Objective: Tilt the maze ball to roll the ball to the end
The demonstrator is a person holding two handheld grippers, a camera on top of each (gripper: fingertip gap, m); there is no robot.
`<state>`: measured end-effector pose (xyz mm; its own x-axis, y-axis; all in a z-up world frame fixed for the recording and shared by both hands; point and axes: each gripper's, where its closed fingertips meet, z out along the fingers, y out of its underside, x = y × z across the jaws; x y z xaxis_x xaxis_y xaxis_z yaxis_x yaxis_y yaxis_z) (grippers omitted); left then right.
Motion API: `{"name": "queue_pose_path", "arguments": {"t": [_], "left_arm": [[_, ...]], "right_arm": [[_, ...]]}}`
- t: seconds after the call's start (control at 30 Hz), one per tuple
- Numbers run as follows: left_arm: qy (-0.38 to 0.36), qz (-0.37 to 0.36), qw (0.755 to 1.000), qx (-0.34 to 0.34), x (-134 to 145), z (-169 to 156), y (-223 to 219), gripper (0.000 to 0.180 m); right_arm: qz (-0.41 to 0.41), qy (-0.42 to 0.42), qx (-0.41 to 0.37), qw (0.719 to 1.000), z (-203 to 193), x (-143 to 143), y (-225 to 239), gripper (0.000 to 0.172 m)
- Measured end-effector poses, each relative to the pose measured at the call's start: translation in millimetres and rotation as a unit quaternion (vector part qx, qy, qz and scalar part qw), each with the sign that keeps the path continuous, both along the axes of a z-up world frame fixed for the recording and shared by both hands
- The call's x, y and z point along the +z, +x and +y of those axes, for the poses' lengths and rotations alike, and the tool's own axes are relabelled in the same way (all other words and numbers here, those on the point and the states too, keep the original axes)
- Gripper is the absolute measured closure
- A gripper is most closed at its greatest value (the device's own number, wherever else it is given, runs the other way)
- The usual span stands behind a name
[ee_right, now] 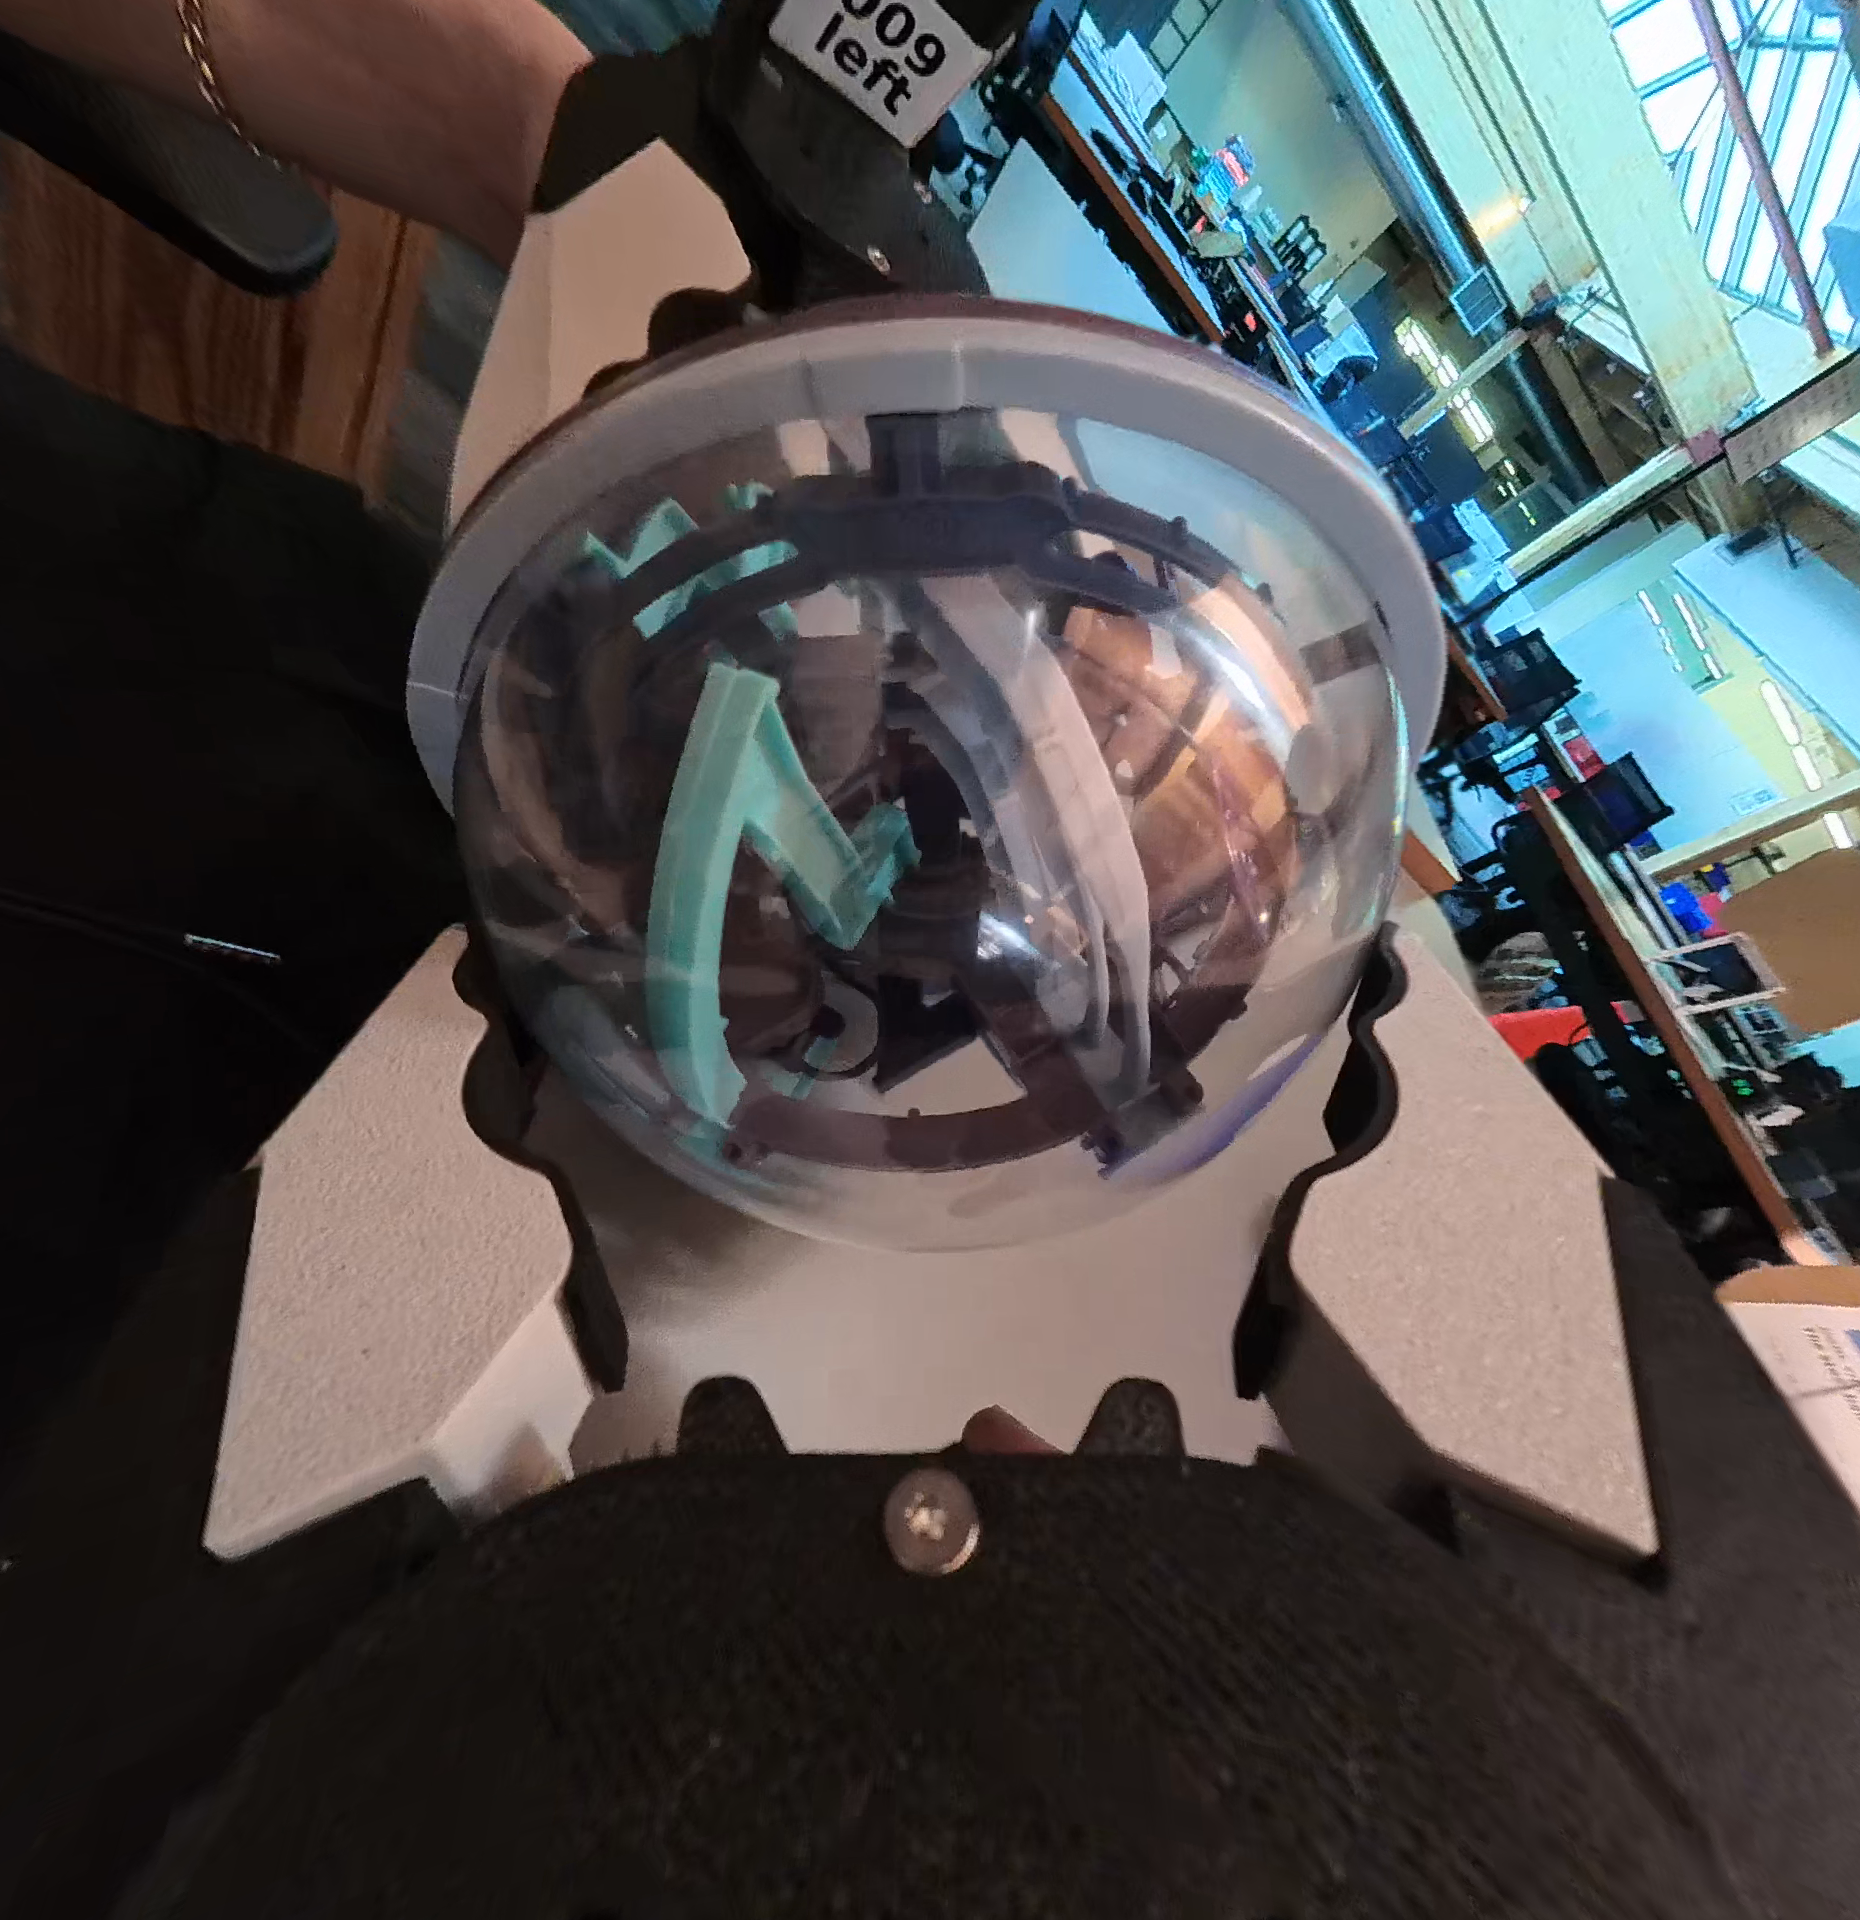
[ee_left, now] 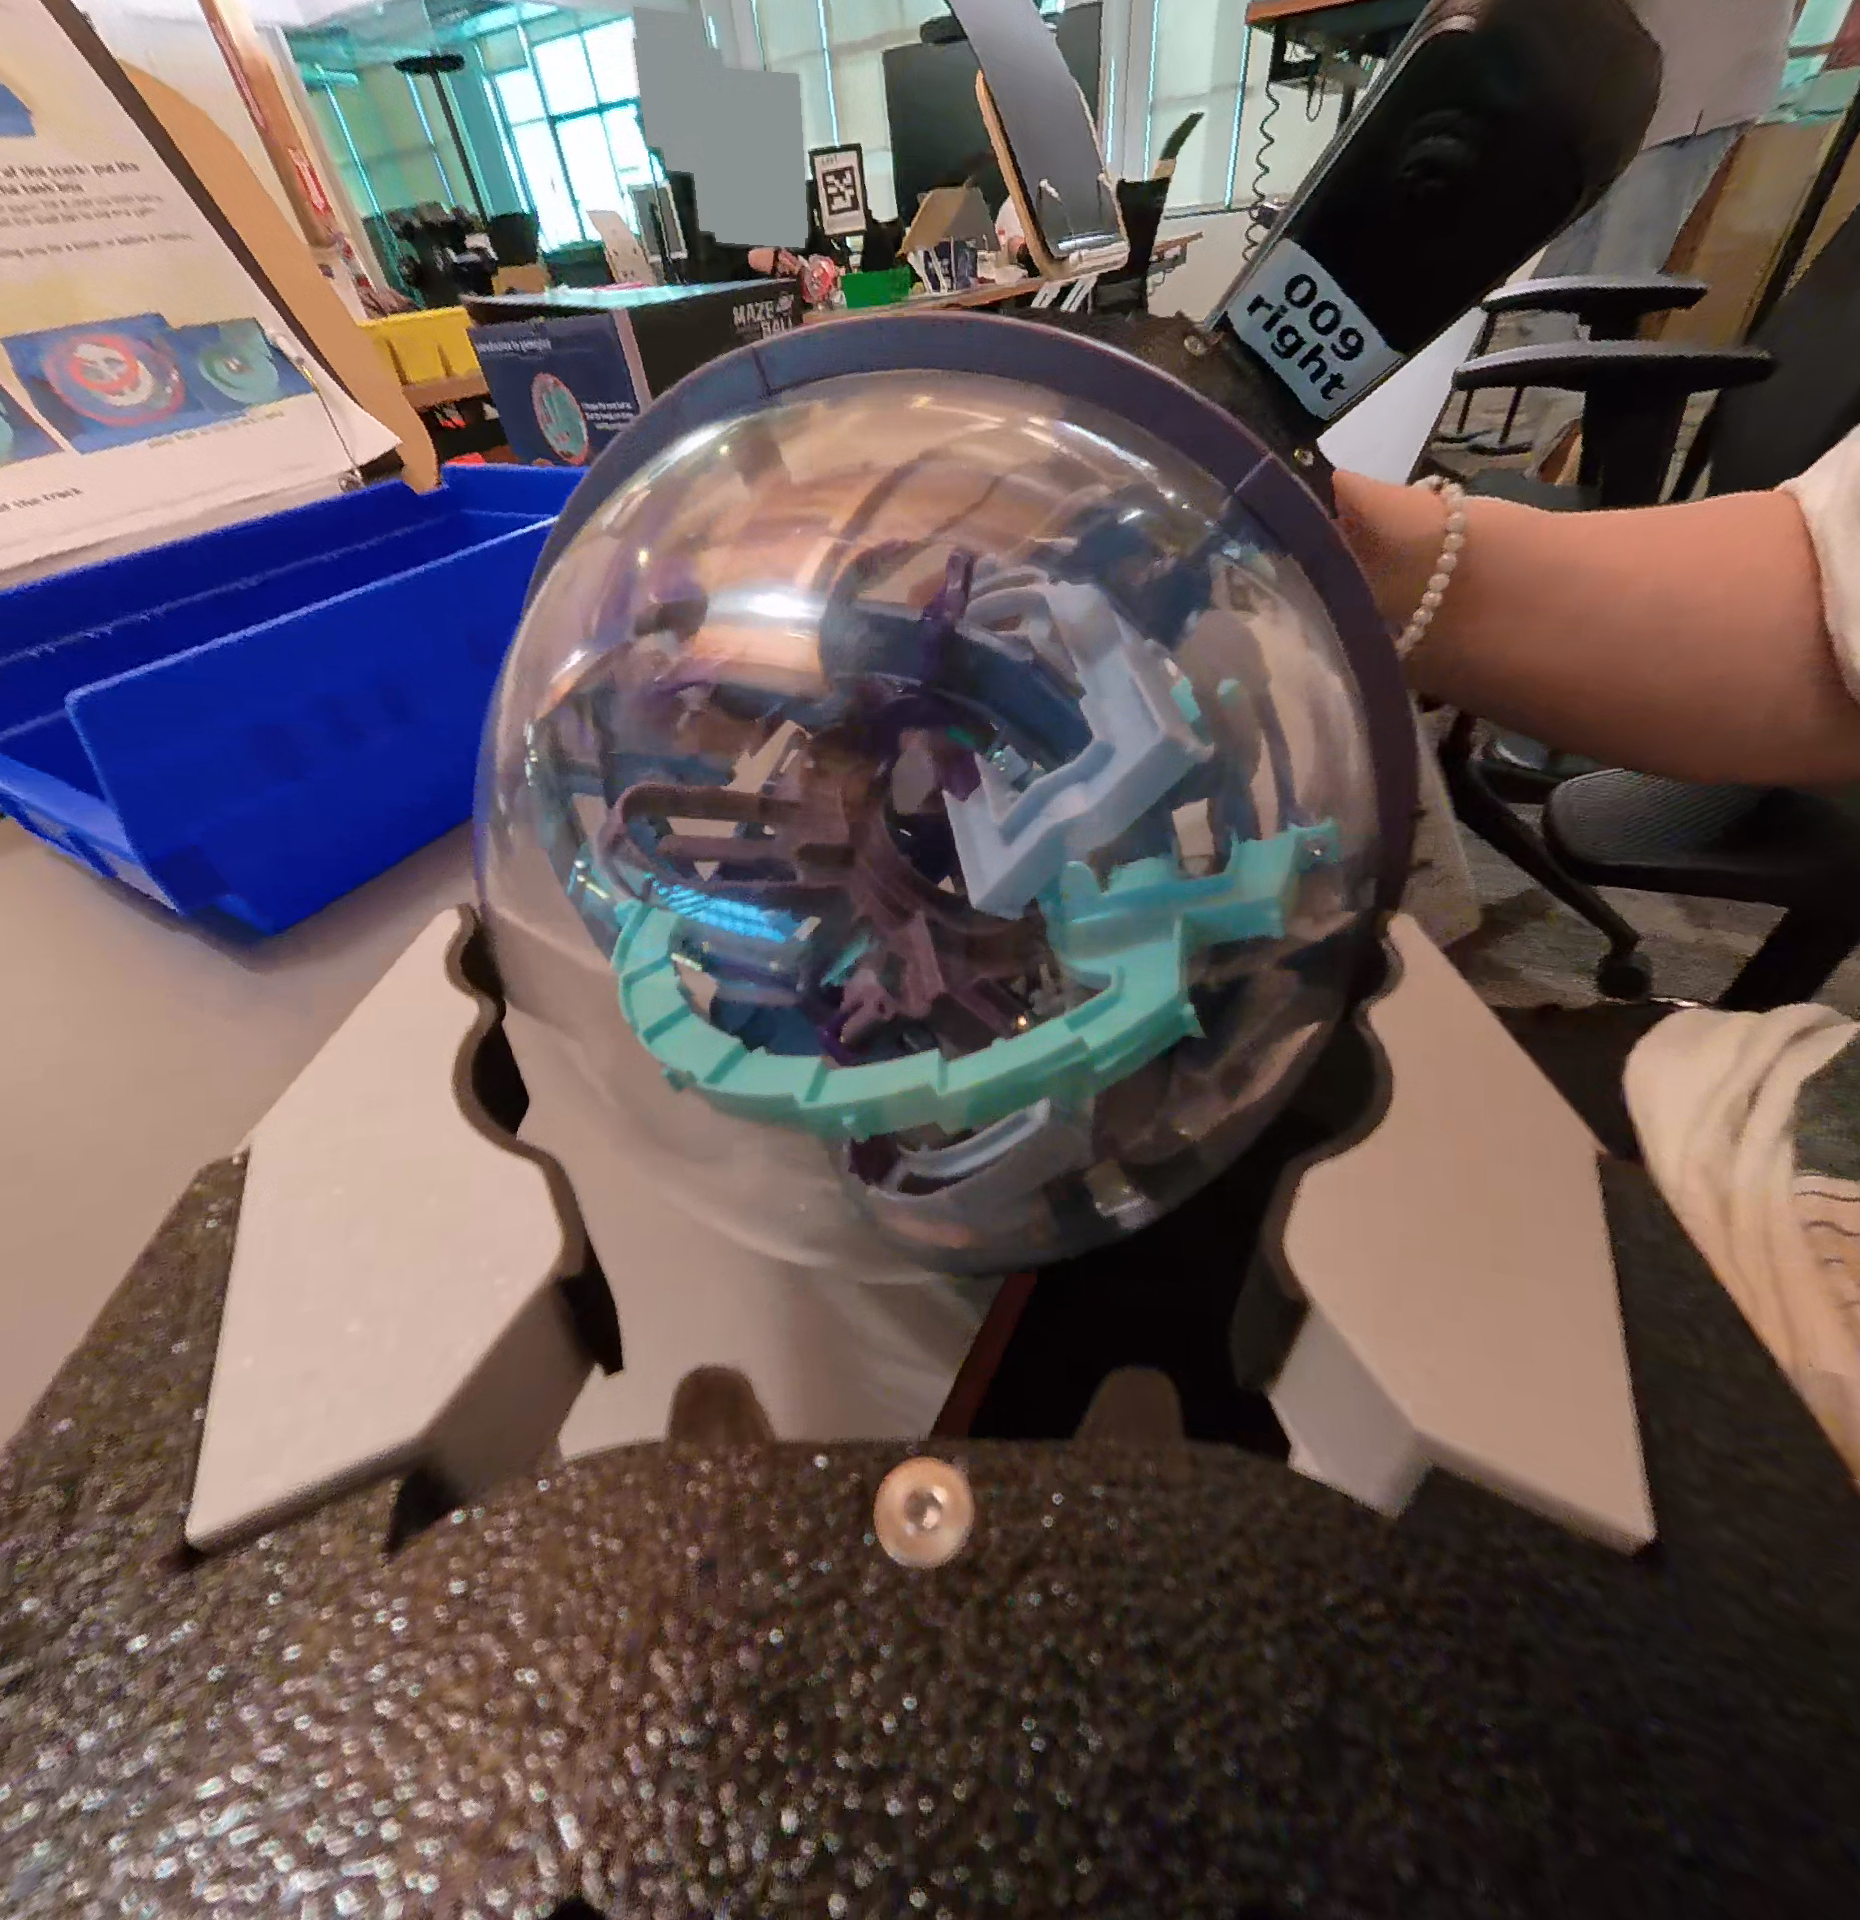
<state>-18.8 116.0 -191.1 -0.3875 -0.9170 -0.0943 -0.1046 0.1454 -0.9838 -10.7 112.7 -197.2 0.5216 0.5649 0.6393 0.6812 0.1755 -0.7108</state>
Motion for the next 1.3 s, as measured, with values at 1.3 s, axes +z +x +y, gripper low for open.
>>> {"name": "queue_pose_path", "arguments": {"t": [1.3], "left_arm": [[-0.073, 0.021, 0.997, -0.001, -2, 3, -7, 0.031]], "right_arm": [[-0.08, 0.028, -0.049, 0.995, 2, -3, -1, 0.016]]}}
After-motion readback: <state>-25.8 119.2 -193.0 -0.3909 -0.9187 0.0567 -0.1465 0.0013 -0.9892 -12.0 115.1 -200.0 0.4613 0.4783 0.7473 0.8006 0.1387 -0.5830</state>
